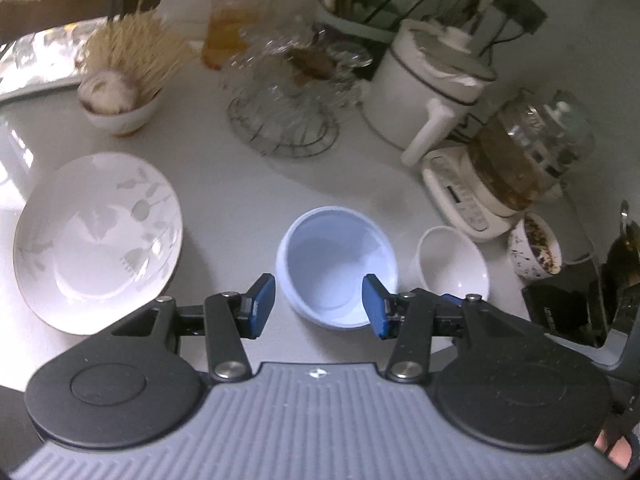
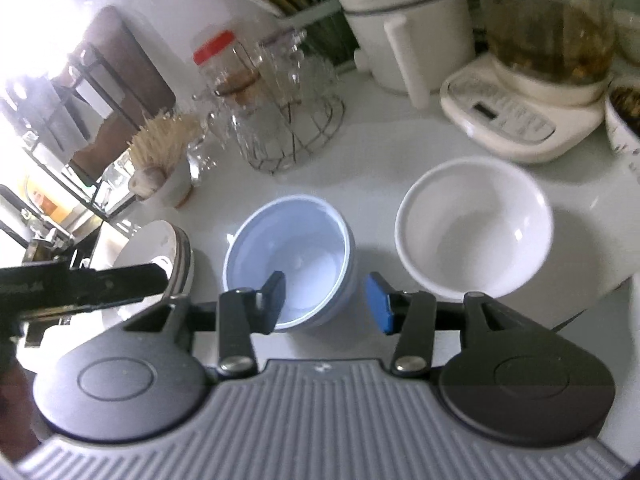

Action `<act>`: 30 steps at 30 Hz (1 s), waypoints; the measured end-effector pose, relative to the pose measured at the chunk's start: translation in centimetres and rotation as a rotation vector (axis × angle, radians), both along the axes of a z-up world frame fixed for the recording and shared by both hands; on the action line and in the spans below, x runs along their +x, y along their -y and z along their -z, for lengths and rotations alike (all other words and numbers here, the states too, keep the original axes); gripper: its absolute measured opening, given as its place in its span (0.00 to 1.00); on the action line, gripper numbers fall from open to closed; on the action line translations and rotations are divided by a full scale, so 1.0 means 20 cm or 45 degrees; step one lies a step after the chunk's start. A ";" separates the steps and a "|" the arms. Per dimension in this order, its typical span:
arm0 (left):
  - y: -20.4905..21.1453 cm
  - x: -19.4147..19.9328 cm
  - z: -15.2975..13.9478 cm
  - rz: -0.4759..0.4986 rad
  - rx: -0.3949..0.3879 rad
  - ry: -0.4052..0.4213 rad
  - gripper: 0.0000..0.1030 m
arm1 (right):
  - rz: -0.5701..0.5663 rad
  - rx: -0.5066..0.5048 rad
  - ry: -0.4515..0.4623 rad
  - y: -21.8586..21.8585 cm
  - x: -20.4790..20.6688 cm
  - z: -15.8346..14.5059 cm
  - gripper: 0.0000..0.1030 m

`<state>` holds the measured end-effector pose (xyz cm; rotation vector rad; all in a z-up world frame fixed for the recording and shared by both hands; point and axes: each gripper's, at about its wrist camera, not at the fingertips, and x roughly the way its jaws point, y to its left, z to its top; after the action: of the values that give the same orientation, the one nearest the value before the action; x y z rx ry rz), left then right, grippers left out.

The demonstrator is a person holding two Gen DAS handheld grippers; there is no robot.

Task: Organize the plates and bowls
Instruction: 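Move both tools to the white ceramic bowl beside the blue bowls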

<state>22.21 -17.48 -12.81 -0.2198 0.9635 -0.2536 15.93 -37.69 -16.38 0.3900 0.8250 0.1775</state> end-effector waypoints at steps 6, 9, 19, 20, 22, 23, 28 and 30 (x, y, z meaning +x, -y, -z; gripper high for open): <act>0.05 -0.05 -0.09 0.028 -0.043 0.046 0.52 | 0.049 -0.055 0.107 0.05 -0.11 -0.15 0.47; 0.07 -0.07 -0.11 0.037 -0.073 0.049 0.52 | 0.079 -0.070 0.144 0.07 -0.16 -0.20 0.47; 0.18 -0.08 -0.11 0.130 -0.103 0.060 0.52 | 0.164 -0.106 0.174 0.15 -0.26 -0.22 0.47; 0.19 -0.08 -0.10 0.144 -0.109 0.059 0.52 | 0.174 -0.106 0.168 0.16 -0.26 -0.21 0.47; 0.22 -0.07 -0.09 0.169 -0.114 0.055 0.52 | 0.195 -0.108 0.162 0.18 -0.28 -0.20 0.47; 0.24 -0.07 -0.08 0.185 -0.115 0.053 0.52 | 0.206 -0.107 0.157 0.19 -0.28 -0.19 0.47; 0.33 -0.01 -0.03 0.257 -0.114 0.031 0.52 | 0.285 -0.098 0.121 0.26 -0.30 -0.15 0.47; 0.37 0.02 -0.01 0.290 -0.113 0.025 0.52 | 0.320 -0.082 0.106 0.30 -0.30 -0.13 0.47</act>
<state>22.70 -24.92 -12.60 -0.1882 0.9591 -0.5073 9.95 -43.60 -13.84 0.4193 0.6914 -0.0656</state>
